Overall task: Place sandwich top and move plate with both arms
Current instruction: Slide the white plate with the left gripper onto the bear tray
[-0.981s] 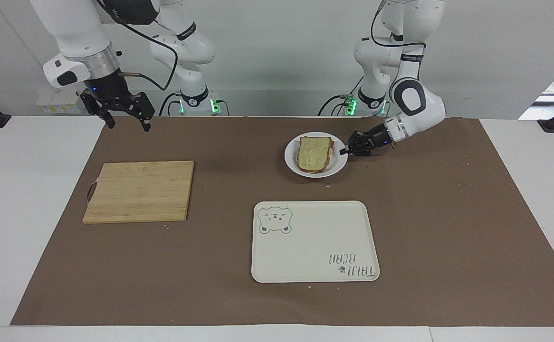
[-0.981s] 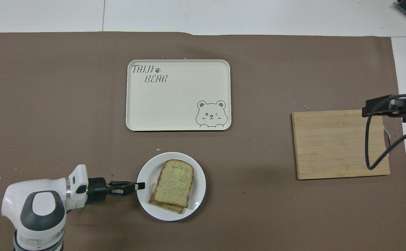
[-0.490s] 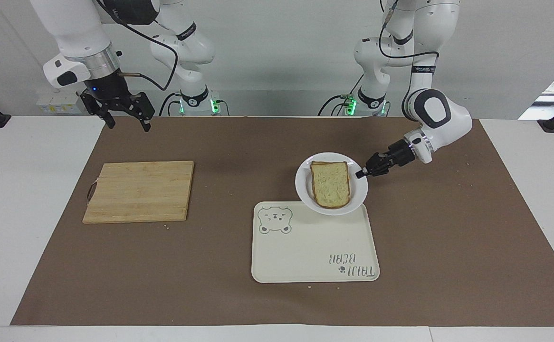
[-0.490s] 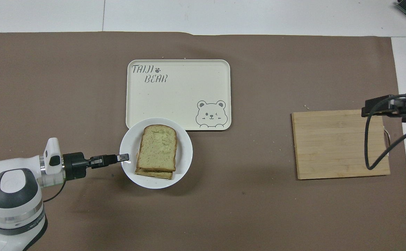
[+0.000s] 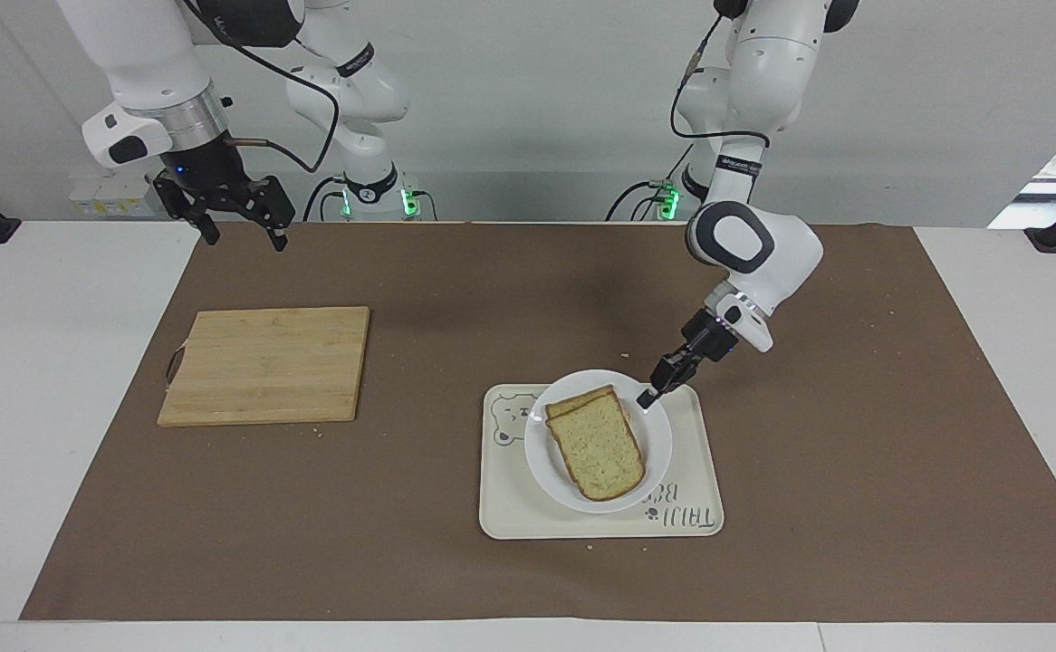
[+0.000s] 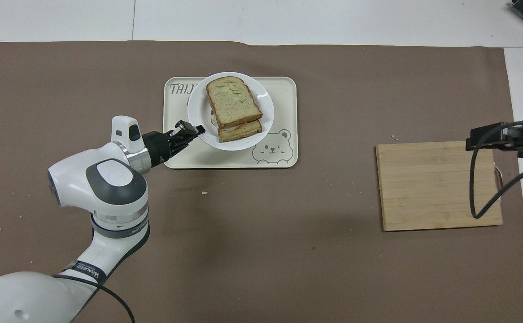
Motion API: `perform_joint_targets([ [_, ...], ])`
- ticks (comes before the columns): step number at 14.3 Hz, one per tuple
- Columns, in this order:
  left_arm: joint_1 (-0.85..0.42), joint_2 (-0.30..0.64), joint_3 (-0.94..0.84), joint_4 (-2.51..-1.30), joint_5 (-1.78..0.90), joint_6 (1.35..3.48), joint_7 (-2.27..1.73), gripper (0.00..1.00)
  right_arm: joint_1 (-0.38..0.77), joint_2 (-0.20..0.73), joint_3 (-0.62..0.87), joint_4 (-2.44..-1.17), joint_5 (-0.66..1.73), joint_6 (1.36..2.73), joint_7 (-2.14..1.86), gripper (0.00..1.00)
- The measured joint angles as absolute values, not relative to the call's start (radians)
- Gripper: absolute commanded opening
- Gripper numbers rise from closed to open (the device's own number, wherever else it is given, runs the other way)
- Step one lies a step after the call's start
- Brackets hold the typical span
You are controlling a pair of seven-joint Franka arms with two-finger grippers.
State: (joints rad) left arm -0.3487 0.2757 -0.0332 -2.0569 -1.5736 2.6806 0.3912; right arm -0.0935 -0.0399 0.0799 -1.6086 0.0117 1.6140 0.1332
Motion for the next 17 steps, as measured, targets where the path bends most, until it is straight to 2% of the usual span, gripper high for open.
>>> perform_joint_targets([
  [5,-0.345,0.301,-0.025,-2.041,-1.519,2.681,0.391,0.01,-0.093,-0.040,0.080,-1.609,0.012,1.614,0.133,1.00],
  [6,-0.345,0.301,-0.025,-2.038,-1.509,2.681,0.391,0.07,-0.093,-0.040,0.080,-1.609,0.012,1.614,0.133,1.00],
  [8,-0.345,0.301,-0.025,-2.034,-1.500,2.681,0.392,0.28,-0.093,-0.040,0.080,-1.609,0.012,1.614,0.133,1.00],
  [9,-0.345,0.301,-0.025,-2.034,-1.496,2.681,0.392,0.46,-0.093,-0.040,0.080,-1.609,0.012,1.614,0.133,1.00],
  [14,-0.346,0.298,-0.027,-2.021,-1.495,2.680,0.392,0.68,-0.094,-0.040,0.080,-1.609,0.012,1.614,0.133,1.00],
  [15,-0.346,0.294,-0.027,-2.019,-1.495,2.680,0.392,0.68,-0.094,-0.040,0.080,-1.609,0.012,1.614,0.133,1.00],
  [17,-0.348,0.273,-0.031,-2.016,-1.495,2.680,0.392,0.76,-0.094,-0.040,0.080,-1.609,0.012,1.614,0.133,1.00],
])
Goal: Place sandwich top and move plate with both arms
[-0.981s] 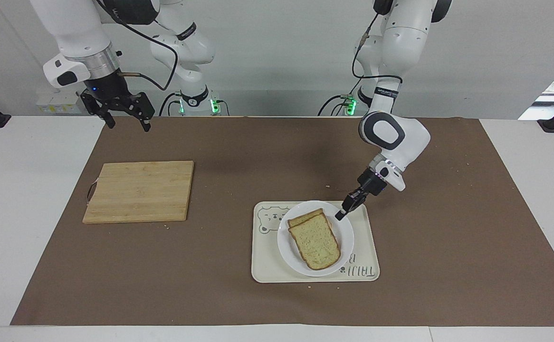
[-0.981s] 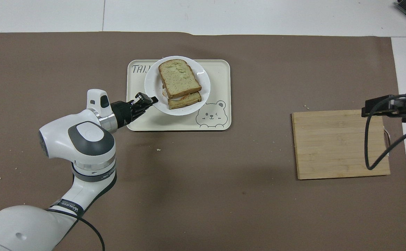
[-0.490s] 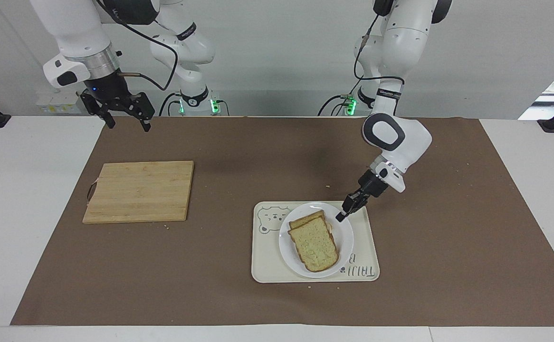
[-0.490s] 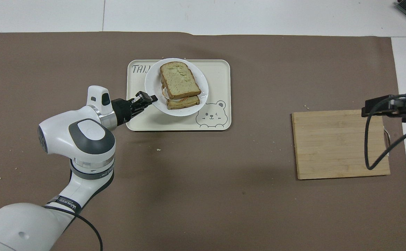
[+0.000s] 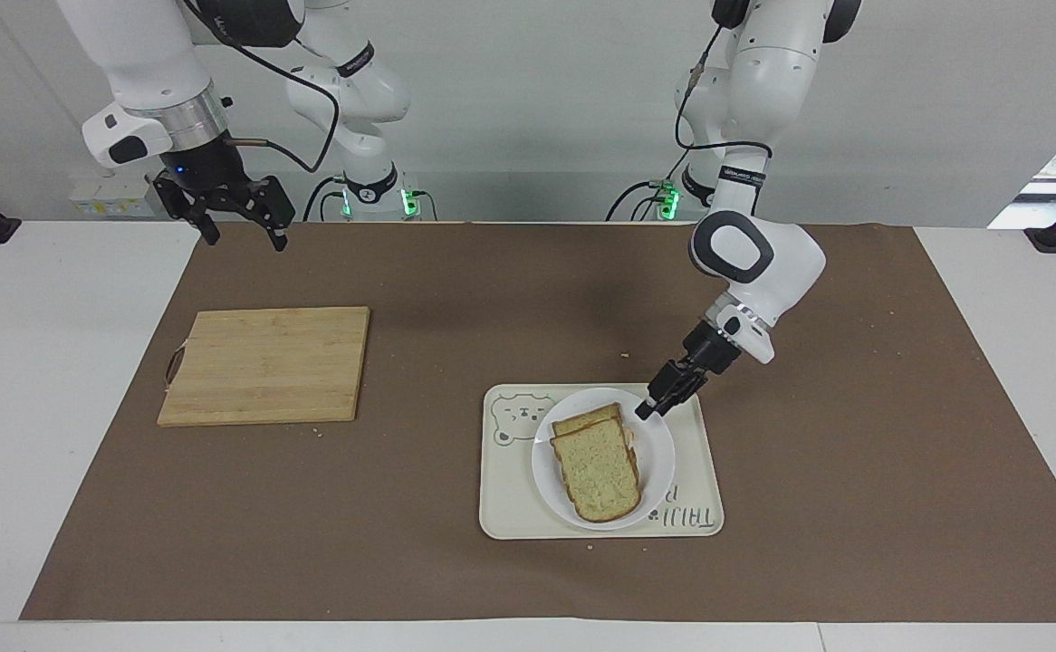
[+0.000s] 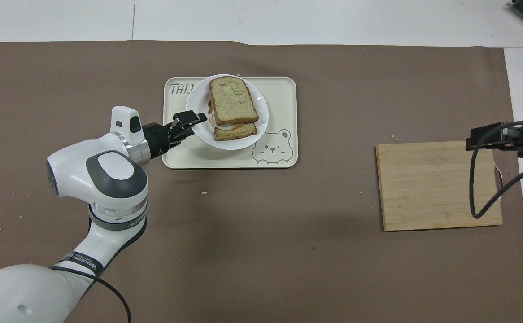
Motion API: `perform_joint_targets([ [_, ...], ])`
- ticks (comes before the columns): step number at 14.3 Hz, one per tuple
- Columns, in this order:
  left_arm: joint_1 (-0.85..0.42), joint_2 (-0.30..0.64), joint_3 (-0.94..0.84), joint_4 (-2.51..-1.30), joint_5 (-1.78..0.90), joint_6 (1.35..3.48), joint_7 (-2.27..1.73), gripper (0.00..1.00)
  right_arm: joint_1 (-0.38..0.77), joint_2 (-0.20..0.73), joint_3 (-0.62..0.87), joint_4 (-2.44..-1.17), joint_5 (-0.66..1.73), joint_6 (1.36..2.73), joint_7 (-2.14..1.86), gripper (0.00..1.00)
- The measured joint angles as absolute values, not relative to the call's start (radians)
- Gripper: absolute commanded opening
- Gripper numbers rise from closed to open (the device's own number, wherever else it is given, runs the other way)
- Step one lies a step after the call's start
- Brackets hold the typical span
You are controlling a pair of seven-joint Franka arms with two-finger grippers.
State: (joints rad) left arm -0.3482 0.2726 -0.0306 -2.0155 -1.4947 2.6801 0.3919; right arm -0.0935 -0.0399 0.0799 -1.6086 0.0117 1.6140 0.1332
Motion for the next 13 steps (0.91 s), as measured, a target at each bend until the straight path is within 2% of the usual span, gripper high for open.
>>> perform_joint_targets([
  [6,-0.349,0.199,-0.033,-2.019,-1.495,2.680,0.391,0.82,-0.094,-0.040,0.080,-1.609,0.012,1.614,0.133,1.00],
  [7,-0.349,0.184,-0.033,-2.022,-1.495,2.679,0.391,0.97,-0.094,-0.040,0.080,-1.609,0.012,1.614,0.133,1.00],
  [8,-0.349,0.166,-0.033,-2.025,-1.495,2.678,0.391,1.00,-0.094,-0.040,0.080,-1.609,0.012,1.614,0.133,1.00],
  [13,-0.324,0.017,-0.021,-2.078,-1.477,2.678,0.391,1.00,-0.094,-0.040,0.080,-1.609,0.012,1.614,0.133,1.00],
])
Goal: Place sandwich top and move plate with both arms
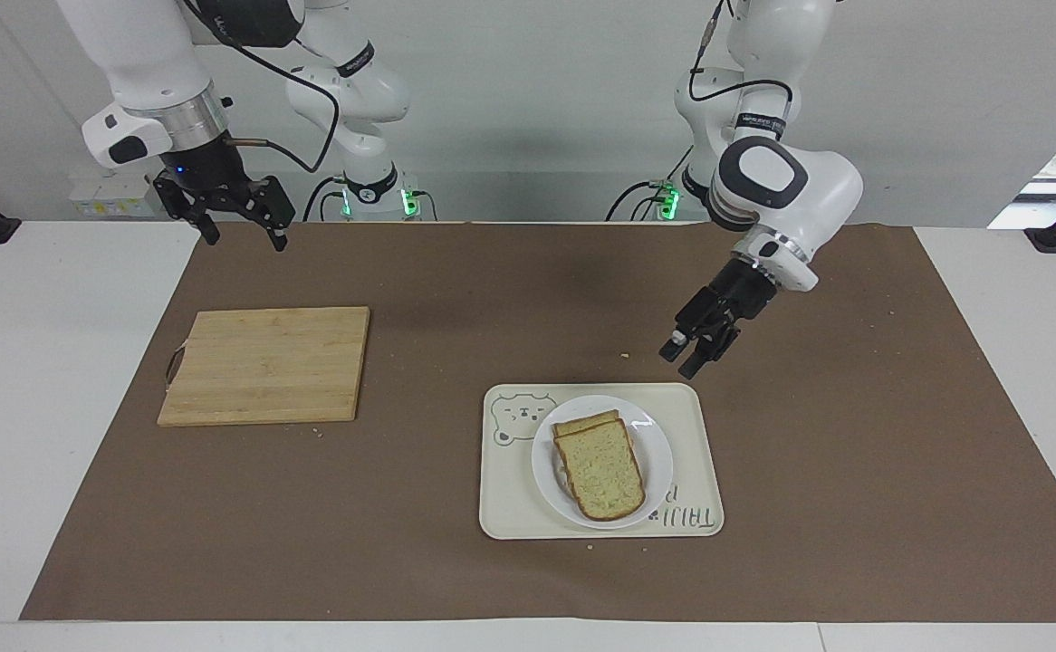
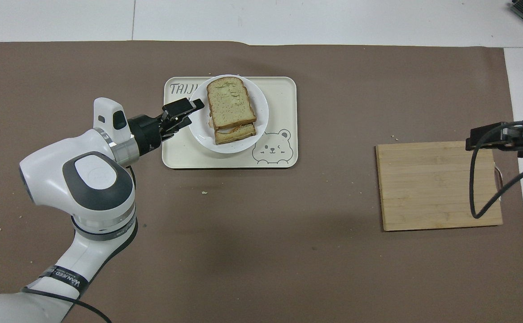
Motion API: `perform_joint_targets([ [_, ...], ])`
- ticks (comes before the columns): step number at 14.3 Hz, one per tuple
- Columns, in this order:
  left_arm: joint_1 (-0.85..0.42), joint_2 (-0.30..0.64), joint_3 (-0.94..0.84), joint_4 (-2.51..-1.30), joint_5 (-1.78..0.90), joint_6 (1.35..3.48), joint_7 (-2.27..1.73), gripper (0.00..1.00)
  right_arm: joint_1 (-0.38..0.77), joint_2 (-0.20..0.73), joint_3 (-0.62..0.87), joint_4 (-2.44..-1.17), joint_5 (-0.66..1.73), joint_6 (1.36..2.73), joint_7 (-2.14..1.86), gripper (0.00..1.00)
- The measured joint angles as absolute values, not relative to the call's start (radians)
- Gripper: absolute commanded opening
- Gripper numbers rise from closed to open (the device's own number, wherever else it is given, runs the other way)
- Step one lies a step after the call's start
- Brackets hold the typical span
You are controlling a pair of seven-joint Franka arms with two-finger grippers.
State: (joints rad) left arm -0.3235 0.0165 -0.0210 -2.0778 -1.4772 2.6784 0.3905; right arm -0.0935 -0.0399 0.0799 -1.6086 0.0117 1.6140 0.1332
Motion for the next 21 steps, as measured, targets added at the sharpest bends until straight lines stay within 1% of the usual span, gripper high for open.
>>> perform_joint_targets([
  [2,-0.308,-0.012,-0.019,-2.096,-1.422,2.677,0.390,1.00,-0.094,-0.040,0.080,-1.609,0.012,1.614,0.133,1.00],
  [5,-0.283,-0.014,-0.017,-2.101,-1.278,2.660,0.386,1.00,-0.094,-0.040,0.080,-1.609,0.012,1.614,0.133,1.00],
  [7,-0.242,-0.014,-0.017,-2.100,-1.196,2.585,0.386,1.00,-0.093,-0.040,0.080,-1.609,0.012,1.614,0.133,1.00],
  [9,-0.182,-0.015,-0.015,-2.085,-1.031,2.457,0.347,1.00,-0.094,-0.040,0.080,-1.609,0.012,1.614,0.133,1.00],
  [11,-0.123,-0.016,-0.013,-2.028,-0.765,2.310,0.224,1.00,-0.094,-0.040,0.080,-1.609,0.012,1.614,0.133,1.00],
  [13,-0.084,-0.016,-0.011,-1.941,-0.504,2.156,0.153,1.00,-0.094,-0.040,0.080,-1.609,0.012,1.614,0.133,1.00],
  [15,-0.070,-0.017,-0.010,-1.853,-0.321,2.014,0.131,1.00,-0.094,-0.040,0.080,-1.609,0.012,1.614,0.133,1.00],
  [18,-0.068,-0.018,-0.010,-1.749,-0.143,1.855,0.124,1.00,-0.094,-0.040,0.080,-1.609,0.012,1.614,0.133,1.00],
  [21,-0.066,-0.020,-0.010,-1.639,-0.060,1.705,0.124,1.00,-0.094,-0.040,0.080,-1.609,0.012,1.614,0.133,1.00],
])
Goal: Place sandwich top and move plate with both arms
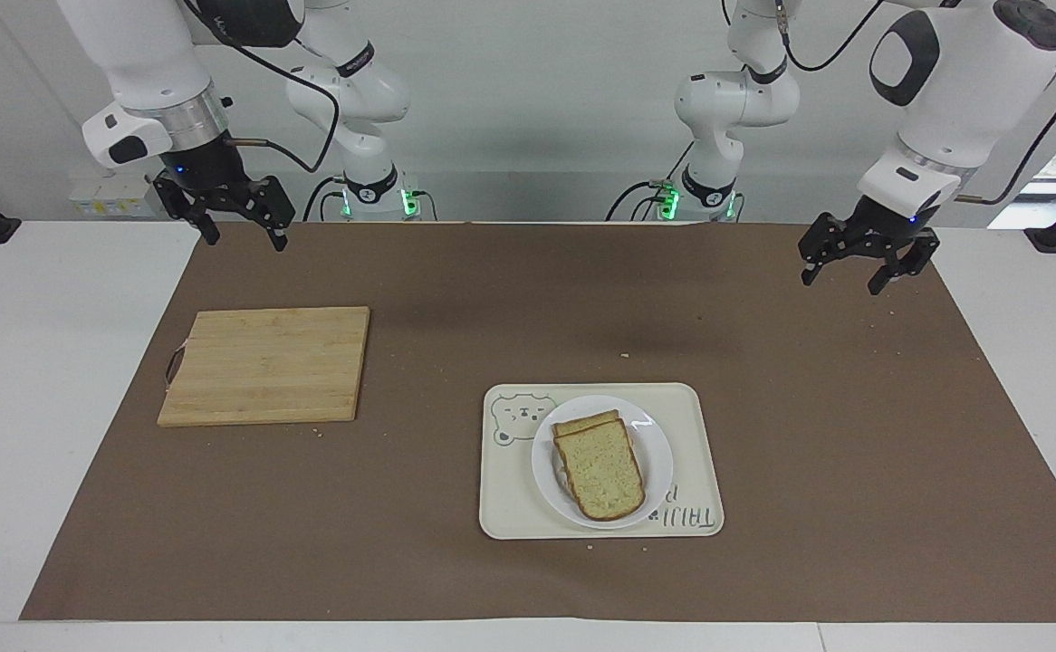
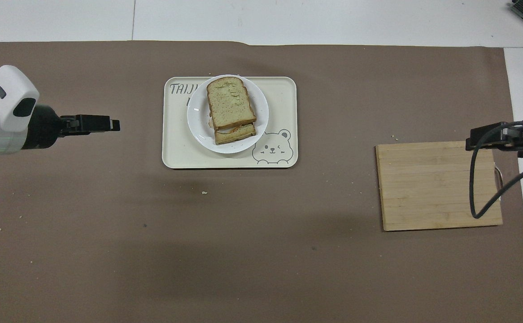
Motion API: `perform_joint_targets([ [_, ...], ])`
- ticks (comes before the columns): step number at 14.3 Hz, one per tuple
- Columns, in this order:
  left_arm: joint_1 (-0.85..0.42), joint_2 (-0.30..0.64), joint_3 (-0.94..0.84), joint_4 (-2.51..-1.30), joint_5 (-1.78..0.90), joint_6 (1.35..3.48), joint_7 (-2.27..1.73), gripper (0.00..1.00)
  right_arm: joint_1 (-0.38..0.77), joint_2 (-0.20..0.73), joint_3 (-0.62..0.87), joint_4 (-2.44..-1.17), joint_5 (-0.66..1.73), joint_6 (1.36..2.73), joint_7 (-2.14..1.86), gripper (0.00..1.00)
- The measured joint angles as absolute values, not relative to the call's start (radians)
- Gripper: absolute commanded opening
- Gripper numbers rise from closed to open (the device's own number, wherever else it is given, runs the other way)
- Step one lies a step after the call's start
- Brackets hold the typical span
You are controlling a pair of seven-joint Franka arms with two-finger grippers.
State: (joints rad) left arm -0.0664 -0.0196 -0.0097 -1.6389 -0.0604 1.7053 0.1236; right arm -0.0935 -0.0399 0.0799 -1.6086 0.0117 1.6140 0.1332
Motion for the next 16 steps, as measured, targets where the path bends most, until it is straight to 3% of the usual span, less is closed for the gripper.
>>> perform_joint_targets([
  [8,-0.063,-0.008,-0.005,-1.407,0.016,1.406,0.124,1.00,-0.094,-0.040,0.080,-1.609,0.012,1.614,0.133,1.00],
  [16,-0.029,-0.025,0.007,-1.442,0.016,1.378,0.134,1.00,-0.094,-0.040,0.080,-1.609,0.012,1.614,0.133,1.00],
])
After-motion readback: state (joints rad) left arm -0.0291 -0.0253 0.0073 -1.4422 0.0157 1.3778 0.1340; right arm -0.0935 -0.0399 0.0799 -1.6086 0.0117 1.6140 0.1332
